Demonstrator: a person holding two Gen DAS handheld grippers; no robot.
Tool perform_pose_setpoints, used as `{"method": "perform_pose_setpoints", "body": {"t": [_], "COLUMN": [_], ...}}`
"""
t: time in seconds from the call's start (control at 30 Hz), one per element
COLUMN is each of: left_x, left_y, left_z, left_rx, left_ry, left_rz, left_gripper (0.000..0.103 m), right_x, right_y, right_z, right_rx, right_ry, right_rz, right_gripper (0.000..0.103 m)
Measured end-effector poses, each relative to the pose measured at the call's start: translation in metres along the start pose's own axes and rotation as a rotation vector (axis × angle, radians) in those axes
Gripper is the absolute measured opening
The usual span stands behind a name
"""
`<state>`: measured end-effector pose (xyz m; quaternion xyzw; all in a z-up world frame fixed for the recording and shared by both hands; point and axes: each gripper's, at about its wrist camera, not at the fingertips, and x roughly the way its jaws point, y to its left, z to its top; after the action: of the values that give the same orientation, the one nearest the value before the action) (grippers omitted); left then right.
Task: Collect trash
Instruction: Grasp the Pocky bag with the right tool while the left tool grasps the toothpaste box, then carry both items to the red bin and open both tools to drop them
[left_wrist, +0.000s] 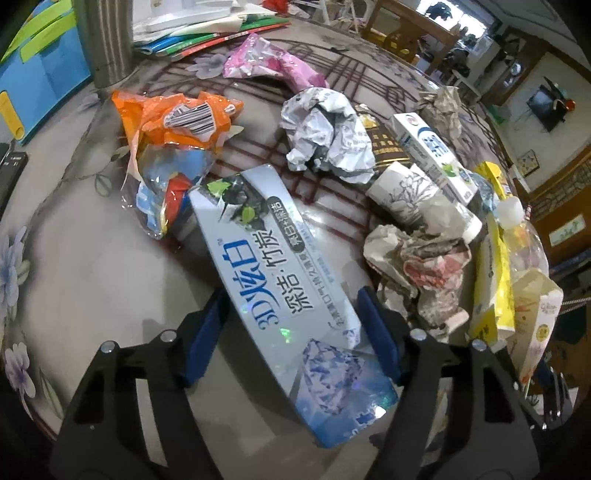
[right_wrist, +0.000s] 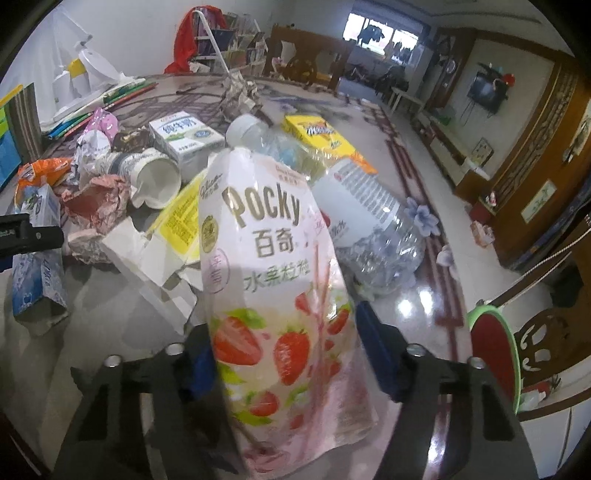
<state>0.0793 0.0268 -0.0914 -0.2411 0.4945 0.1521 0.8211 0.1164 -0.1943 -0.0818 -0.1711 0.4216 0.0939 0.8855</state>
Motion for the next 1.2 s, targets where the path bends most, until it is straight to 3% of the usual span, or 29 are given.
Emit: {"method": "perform_pose_setpoints", "body": {"t": [0.23,0.33,0.67,0.7,0.73,0.77,1.2], "left_x": [-0.012,-0.018,-0.060,-0.062,-0.066,-0.069,-0.100], "left_y": [0.001,0.005,-0.003,-0.005,-0.006,-0.007,-0.056], "left_z": [-0.009,-0.011,-0.012,-0.011,-0.011,-0.011,-0.017], "left_rx": [0.114,0.133,0.220,0.227,0.233,0.241,0.380], "left_ry": [-0.025,-0.043,-0.155,-0.161,-0.166,-0.173,-0.232], "left_rz": [-0.030,-0.046,-0.054,-0.057,-0.061,-0.066,-0.153], "left_gripper": [0.053,0.051,0.049,0.049,0.049,0.048,0.048], "right_x": [-0.012,-0.019,-0.052,-0.053,-0.054,-0.054,-0.080], "right_y": [-0.006,-0.010,-0.009,-0.010,-0.011,-0.012,-0.039], "right_z": [-0.001,-0.004,-0.005,-0.005,-0.005,-0.005,-0.006], "right_rx": [0.062,0.110,0.157,0.162,0.171,0.176,0.257], "right_ry": [-0.017,-0.023,-0.091,-0.095,-0.095,-0.091,-0.155], "right_rz": [0.074,0.133,0.192,0.200,0.211,0.206,0.249], "right_gripper": [0.059,0.058,0.055,0.049,0.029,0.028,0.028]}}
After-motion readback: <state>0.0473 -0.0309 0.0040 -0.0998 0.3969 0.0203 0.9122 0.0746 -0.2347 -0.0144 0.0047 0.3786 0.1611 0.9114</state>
